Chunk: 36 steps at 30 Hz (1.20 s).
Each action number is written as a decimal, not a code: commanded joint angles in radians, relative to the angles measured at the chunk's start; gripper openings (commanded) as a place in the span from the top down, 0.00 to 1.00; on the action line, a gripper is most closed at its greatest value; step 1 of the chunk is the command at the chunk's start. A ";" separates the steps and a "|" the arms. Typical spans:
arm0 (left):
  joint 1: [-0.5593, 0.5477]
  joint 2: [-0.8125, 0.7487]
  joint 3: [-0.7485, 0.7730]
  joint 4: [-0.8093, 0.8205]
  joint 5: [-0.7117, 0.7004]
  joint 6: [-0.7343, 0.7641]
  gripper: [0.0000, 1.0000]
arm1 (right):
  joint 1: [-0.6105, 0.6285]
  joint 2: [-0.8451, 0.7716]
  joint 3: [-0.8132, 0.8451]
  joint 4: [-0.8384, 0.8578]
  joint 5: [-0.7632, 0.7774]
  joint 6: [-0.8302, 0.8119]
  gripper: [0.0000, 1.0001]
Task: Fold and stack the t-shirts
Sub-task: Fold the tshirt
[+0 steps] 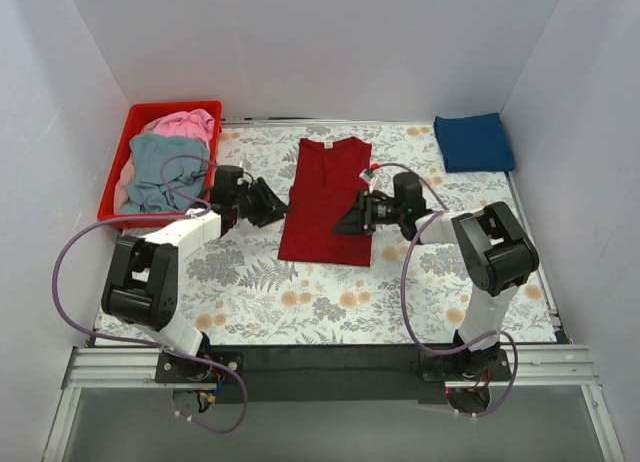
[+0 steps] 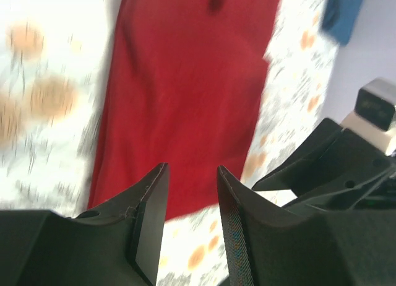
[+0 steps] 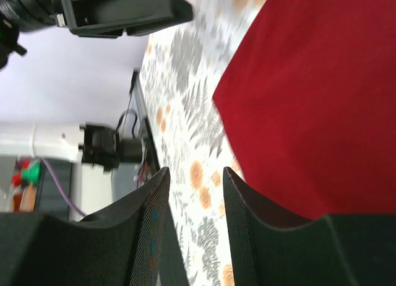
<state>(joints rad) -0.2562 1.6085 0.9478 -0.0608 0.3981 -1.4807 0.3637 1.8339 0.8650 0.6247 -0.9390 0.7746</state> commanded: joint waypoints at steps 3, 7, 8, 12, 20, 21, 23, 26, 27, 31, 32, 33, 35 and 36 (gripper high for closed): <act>-0.051 -0.052 -0.162 -0.085 0.042 0.046 0.65 | 0.116 0.042 -0.032 0.016 -0.011 -0.009 0.53; -0.077 -0.018 -0.211 -0.091 0.035 0.042 0.66 | 0.146 0.125 -0.043 0.018 0.020 0.014 0.53; -0.077 -0.001 -0.218 -0.094 0.031 0.039 0.66 | 0.143 0.145 -0.052 0.018 0.032 0.028 0.54; -0.077 0.034 -0.218 -0.165 0.001 0.023 0.70 | 0.133 0.219 -0.098 0.015 0.063 0.069 0.55; -0.077 -0.051 -0.349 -0.220 0.025 0.007 0.80 | 0.100 0.143 -0.176 -0.039 0.062 0.048 0.56; -0.077 -0.067 -0.357 -0.220 0.031 0.002 0.80 | 0.101 0.115 -0.178 -0.042 0.057 0.040 0.56; -0.077 -0.119 -0.360 -0.218 0.039 -0.004 0.80 | 0.101 0.056 -0.179 -0.042 0.042 0.011 0.56; -0.077 -0.179 -0.307 -0.215 0.002 -0.010 0.79 | 0.100 -0.022 -0.166 -0.046 0.037 -0.027 0.56; -0.074 -0.186 -0.288 -0.200 -0.017 -0.013 0.79 | 0.100 -0.037 -0.162 -0.052 0.037 -0.035 0.56; -0.045 -0.159 -0.152 -0.140 -0.041 -0.023 0.80 | 0.092 -0.081 -0.141 -0.068 0.049 -0.064 0.56; -0.040 -0.119 -0.120 -0.133 -0.056 -0.012 0.79 | 0.087 -0.091 -0.139 -0.072 0.060 -0.073 0.56; -0.038 -0.096 -0.047 -0.123 -0.071 -0.006 0.79 | 0.075 -0.094 -0.141 -0.079 0.065 -0.086 0.56; -0.037 -0.003 0.026 -0.116 -0.076 0.016 0.79 | 0.063 -0.104 -0.149 -0.091 0.072 -0.098 0.56; -0.037 0.033 0.067 -0.116 -0.074 0.031 0.79 | 0.052 -0.107 -0.153 -0.092 0.074 -0.106 0.56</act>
<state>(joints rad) -0.3004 1.5589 0.9138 -0.2195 0.3637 -1.4887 0.4408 1.7535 0.7029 0.5671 -0.8845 0.7212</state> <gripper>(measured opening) 0.206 0.439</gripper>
